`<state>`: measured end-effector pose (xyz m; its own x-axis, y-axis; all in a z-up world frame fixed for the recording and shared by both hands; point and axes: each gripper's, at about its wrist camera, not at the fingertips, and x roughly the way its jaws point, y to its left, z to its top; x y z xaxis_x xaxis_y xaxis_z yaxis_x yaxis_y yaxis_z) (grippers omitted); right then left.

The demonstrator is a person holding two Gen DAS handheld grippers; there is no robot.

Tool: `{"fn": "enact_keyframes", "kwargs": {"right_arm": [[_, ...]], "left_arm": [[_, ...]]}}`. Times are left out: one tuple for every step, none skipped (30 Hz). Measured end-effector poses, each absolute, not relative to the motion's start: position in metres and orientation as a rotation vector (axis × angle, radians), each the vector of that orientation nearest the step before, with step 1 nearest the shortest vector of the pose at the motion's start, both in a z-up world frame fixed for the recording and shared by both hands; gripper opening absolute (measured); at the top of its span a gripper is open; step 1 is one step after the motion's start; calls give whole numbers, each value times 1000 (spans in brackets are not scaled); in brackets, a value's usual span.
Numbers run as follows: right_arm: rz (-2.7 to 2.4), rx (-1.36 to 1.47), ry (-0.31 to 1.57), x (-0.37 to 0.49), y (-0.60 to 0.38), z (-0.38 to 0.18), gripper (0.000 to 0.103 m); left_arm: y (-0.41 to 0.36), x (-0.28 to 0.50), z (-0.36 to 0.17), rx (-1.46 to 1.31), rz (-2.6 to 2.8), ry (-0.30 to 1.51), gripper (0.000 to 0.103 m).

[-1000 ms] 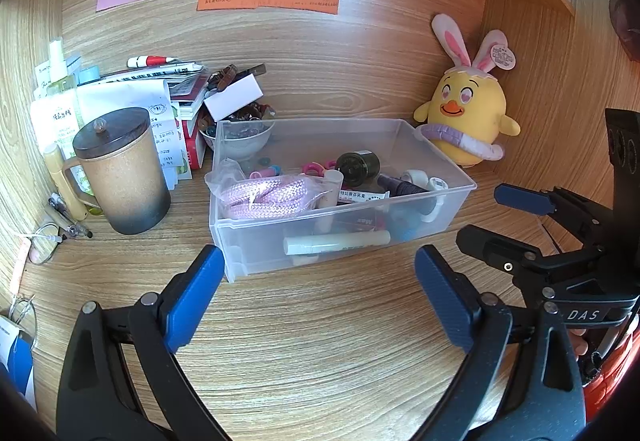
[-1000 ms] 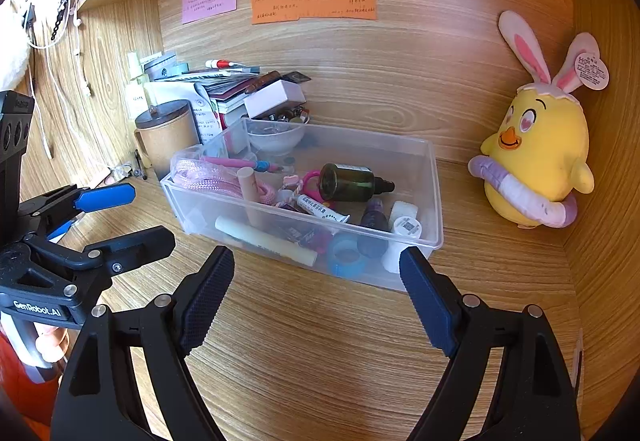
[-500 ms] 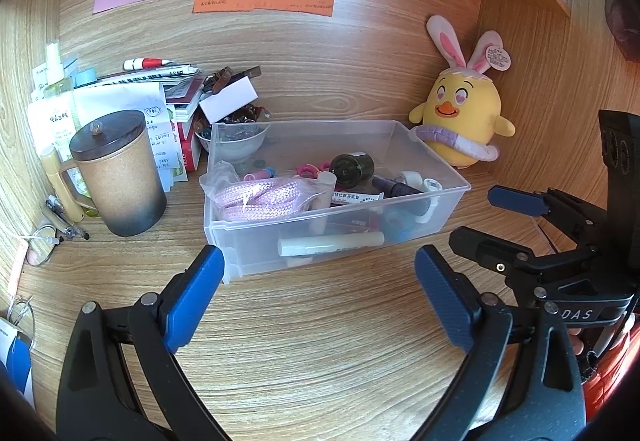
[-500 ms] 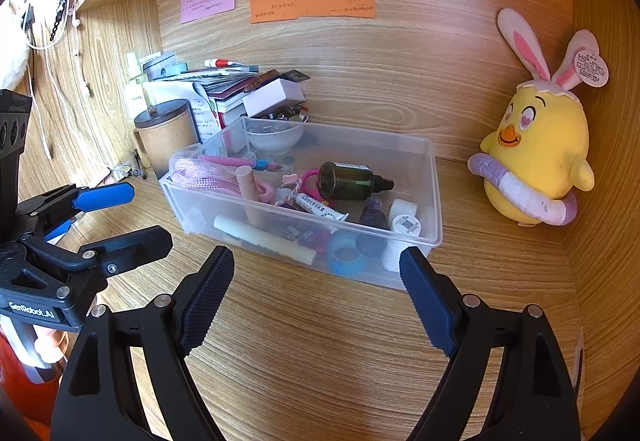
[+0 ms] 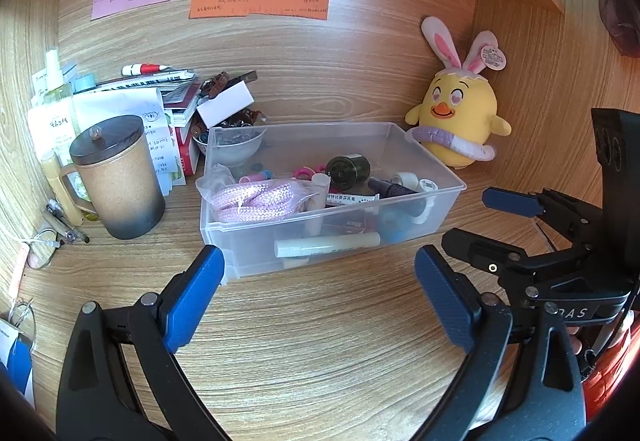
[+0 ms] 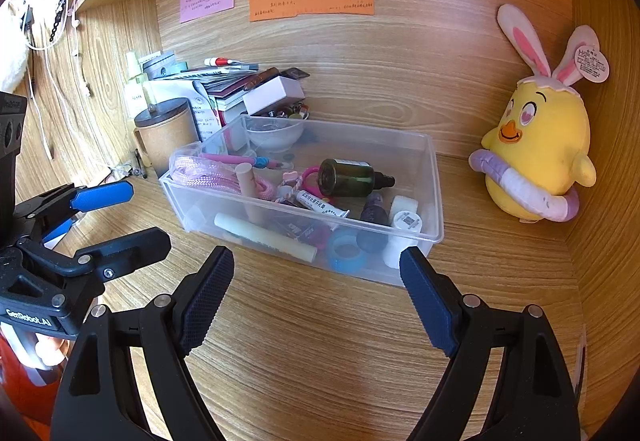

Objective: Organize objects

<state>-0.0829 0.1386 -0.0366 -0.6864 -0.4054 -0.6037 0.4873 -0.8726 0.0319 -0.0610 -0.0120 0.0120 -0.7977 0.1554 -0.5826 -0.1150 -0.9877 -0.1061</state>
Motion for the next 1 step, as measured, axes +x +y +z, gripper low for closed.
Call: {"fn": "enact_keyframes", "kwargs": {"right_arm": [[-2504, 854, 180, -83, 139, -37, 83]], "left_arm": [[-12, -61, 12, -935, 2851, -98, 98]]}}
